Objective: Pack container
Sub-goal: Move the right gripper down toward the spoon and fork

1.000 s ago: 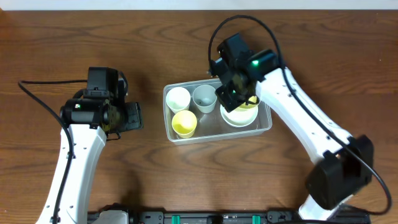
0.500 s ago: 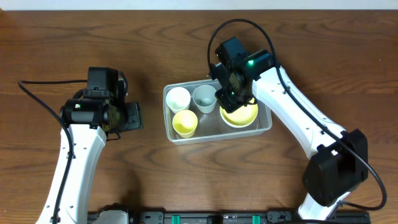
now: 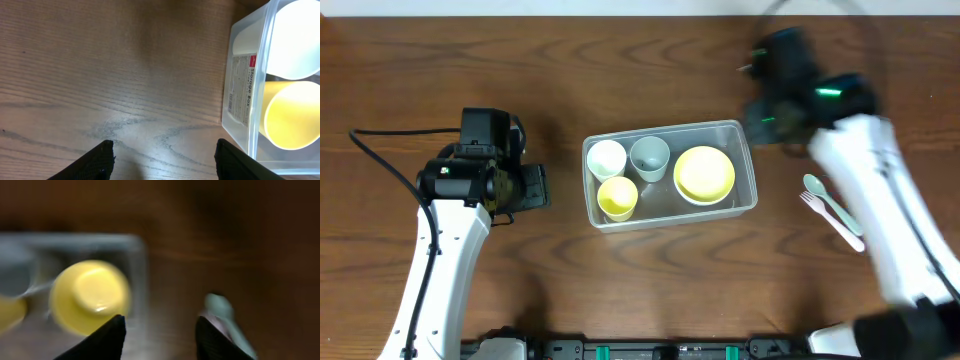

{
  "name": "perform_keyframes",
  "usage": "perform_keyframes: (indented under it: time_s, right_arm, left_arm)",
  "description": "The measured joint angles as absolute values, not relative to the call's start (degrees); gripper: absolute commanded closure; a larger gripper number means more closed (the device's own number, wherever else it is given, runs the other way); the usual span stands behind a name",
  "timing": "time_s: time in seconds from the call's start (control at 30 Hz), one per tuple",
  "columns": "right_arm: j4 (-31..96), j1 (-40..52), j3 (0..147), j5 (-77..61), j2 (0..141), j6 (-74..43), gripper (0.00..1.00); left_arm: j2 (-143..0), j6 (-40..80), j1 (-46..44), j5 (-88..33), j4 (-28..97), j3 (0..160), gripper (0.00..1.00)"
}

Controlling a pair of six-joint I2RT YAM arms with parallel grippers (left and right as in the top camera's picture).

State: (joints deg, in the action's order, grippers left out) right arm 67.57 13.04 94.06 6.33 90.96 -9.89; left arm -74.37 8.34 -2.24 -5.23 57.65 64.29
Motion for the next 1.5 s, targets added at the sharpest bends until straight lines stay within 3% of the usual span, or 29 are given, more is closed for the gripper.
perform_keyframes:
  time_s: [0.17,0.3,0.37,0.6,0.87,1.5]
  right_arm:
    - [75.09,-1.74,94.56,4.12,84.84,-11.51,0.48]
    - [77.73,-6.90,89.47,1.85,85.14,-10.50,0.33]
    - [76.27,-8.03,84.40,1.21,85.38,-9.58,0.25]
    - [60.45,-9.50,63.92,-0.03,88.03,-3.53,0.14]
    - [48.07,-10.11,56.01,-0.30,88.64,0.71,0.15]
    - [32.53,-10.11,46.41,-2.20,88.75,3.25,0.17]
  left_arm:
    - [-74.37,8.34,-2.24,-5.23,57.65,64.29,0.34]
    - [-74.37,8.34,-2.24,-5.23,57.65,64.29,0.34]
    - [-74.37,8.34,-2.24,-5.26,57.65,64.29,0.35]
    - [-74.37,8.34,-2.24,-5.23,57.67,64.29,0.34]
    - [-74.37,8.34,-2.24,-5.26,57.65,64.29,0.35]
    - [-74.37,8.34,-2.24,-5.23,57.65,64.29,0.35]
